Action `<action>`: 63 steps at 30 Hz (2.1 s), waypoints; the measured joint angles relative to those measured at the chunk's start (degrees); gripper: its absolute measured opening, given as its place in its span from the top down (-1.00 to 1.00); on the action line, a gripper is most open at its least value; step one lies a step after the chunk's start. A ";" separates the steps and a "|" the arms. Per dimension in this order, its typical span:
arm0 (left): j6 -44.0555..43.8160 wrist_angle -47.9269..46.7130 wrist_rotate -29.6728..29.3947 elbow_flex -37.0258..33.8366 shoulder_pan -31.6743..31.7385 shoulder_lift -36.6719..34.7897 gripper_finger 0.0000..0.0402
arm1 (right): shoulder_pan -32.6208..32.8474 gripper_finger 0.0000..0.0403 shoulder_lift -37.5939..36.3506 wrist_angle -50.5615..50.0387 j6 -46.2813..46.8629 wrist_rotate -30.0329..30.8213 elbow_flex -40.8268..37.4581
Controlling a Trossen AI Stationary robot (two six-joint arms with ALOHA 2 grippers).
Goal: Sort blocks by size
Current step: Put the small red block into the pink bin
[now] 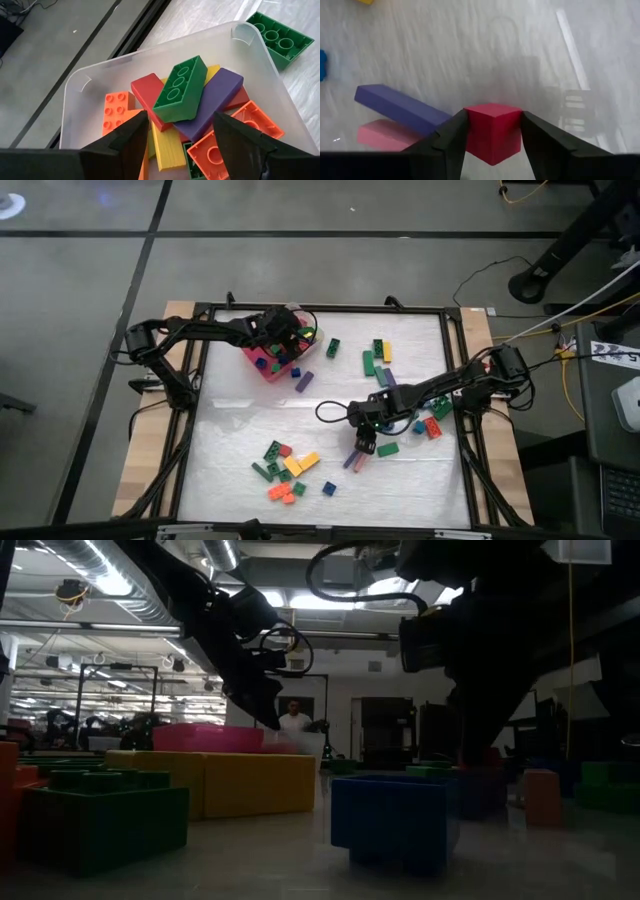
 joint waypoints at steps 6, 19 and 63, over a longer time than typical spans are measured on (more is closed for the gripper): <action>-0.01 0.01 0.00 0.00 0.00 0.00 -0.05 | 1.75 0.11 0.04 0.70 -0.25 2.20 -0.07; -0.03 0.00 0.00 0.00 -0.02 0.00 -0.05 | 1.62 0.11 0.10 0.73 -0.44 2.24 -0.11; -0.04 0.00 0.00 0.00 -0.02 0.00 -0.05 | -4.36 0.11 0.20 -9.93 -5.16 2.94 5.62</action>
